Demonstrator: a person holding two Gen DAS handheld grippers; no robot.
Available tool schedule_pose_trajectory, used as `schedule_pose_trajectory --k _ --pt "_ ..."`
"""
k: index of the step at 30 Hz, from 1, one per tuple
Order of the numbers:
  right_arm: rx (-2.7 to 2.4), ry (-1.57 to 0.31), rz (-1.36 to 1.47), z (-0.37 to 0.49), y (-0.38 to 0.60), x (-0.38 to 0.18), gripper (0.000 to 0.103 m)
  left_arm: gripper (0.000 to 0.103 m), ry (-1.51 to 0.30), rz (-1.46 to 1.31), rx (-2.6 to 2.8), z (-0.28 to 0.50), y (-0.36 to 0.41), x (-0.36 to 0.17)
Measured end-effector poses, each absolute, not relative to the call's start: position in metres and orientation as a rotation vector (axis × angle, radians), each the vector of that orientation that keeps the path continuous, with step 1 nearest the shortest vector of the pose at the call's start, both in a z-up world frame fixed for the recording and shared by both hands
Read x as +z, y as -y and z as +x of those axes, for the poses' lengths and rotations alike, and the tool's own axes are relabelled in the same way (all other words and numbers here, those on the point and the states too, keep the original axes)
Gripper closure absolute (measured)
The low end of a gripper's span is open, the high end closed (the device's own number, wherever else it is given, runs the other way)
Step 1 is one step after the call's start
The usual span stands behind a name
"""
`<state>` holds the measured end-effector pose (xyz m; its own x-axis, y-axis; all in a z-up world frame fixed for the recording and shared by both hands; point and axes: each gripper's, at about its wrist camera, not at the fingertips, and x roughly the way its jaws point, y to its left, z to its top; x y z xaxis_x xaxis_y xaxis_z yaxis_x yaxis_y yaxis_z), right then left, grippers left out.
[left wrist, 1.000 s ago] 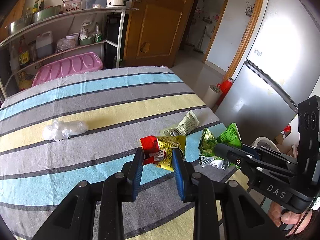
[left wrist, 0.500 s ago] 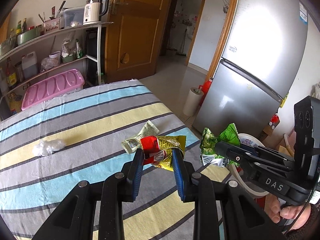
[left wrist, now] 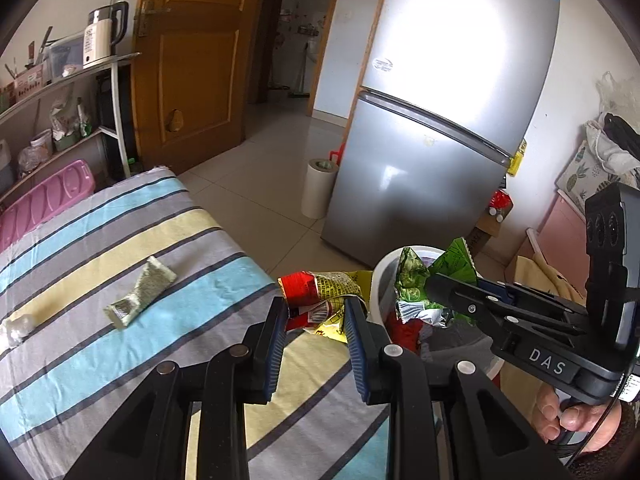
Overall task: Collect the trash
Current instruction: 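Carry both held wrappers toward the white bin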
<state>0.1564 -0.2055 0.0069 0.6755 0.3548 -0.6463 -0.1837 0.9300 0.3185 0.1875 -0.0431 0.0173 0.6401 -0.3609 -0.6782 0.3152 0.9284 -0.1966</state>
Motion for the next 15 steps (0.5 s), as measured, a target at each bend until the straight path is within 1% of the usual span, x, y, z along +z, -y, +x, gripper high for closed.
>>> schedule_pose_trajectory --k 15 --pt "0.123 -0.841 0.275 0.144 0.301 -0.032 0.078 0.073 -0.899 0.023 -0.528 0.205 0.147 -0.024"
